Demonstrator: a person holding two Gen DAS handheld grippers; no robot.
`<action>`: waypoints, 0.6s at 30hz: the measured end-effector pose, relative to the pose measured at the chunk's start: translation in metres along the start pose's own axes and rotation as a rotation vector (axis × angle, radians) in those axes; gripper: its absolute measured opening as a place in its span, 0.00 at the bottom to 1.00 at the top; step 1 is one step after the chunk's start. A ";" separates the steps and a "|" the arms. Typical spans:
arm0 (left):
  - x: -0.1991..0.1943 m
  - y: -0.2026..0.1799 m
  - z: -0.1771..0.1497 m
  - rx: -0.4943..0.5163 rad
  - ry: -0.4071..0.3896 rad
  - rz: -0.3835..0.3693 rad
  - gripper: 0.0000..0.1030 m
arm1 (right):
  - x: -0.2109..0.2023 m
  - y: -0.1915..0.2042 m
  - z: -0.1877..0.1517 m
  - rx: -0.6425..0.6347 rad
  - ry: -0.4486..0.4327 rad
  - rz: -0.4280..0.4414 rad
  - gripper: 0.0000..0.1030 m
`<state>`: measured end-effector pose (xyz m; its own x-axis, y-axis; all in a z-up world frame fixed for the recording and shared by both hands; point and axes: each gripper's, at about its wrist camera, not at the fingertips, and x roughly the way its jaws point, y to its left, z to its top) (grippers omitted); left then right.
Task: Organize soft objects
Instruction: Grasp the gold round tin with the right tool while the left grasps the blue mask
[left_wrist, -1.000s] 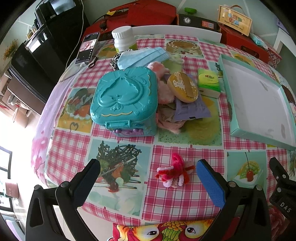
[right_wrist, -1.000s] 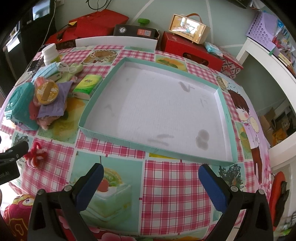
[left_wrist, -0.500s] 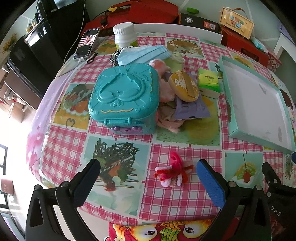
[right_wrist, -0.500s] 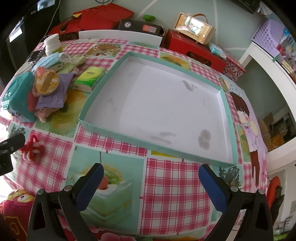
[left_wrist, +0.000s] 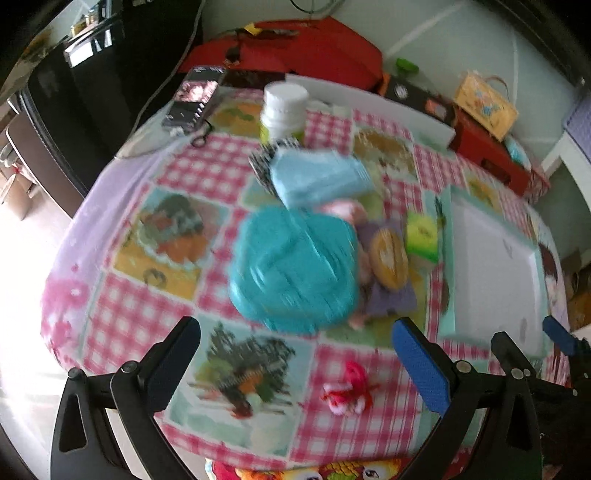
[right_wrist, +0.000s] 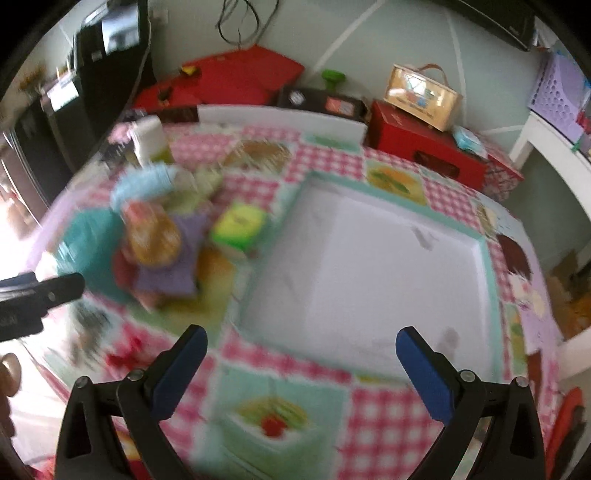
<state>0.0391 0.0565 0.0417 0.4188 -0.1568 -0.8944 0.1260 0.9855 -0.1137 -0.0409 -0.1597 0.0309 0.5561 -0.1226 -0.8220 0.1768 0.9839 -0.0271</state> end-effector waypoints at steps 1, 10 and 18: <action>-0.002 0.005 0.006 -0.007 -0.009 -0.001 1.00 | 0.000 0.004 0.008 0.001 -0.010 0.018 1.00; 0.003 0.034 0.042 -0.003 -0.037 -0.029 1.00 | 0.022 0.048 0.046 -0.019 -0.018 0.163 0.97; 0.021 0.033 0.075 0.050 0.023 -0.046 1.00 | 0.047 0.075 0.055 -0.046 0.042 0.249 0.89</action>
<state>0.1194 0.0807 0.0521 0.3910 -0.1998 -0.8984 0.1893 0.9727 -0.1339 0.0432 -0.0991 0.0210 0.5439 0.1292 -0.8292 0.0007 0.9880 0.1544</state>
